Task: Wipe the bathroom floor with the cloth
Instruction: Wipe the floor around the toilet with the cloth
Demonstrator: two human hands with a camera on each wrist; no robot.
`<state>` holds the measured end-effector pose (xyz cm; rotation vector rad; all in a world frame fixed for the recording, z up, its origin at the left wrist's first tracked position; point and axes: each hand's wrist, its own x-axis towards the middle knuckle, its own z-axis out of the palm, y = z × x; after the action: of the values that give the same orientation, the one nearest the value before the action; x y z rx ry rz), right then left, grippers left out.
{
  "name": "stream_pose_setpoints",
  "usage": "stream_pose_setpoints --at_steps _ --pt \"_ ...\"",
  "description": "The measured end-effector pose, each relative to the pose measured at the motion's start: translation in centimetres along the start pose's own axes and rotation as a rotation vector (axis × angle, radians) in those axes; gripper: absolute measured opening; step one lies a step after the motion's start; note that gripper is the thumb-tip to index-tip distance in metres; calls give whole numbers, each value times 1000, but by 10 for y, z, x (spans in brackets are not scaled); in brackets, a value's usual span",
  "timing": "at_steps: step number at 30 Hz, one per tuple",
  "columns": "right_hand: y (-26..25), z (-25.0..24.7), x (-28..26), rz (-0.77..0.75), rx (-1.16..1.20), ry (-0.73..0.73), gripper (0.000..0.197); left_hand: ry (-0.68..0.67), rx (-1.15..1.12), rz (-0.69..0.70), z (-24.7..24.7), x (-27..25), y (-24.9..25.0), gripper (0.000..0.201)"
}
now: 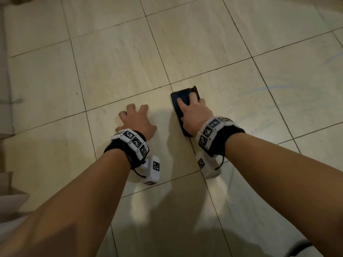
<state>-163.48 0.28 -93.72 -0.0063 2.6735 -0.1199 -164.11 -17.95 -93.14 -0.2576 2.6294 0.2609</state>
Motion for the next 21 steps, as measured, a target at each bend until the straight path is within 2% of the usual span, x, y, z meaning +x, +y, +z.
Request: stream_pose_setpoints --at_steps 5,11,16,21 --pt "-7 -19 37 12 2 -2 78 6 17 -11 3 1 1 72" --pt "10 -22 41 23 -4 15 76 -11 13 -14 1 -1 2 74" --pt "84 -37 38 145 35 -17 70 -21 -8 -16 0 -3 3 75" --pt "168 -38 17 351 94 -15 68 -18 1 -7 -5 -7 8 75"
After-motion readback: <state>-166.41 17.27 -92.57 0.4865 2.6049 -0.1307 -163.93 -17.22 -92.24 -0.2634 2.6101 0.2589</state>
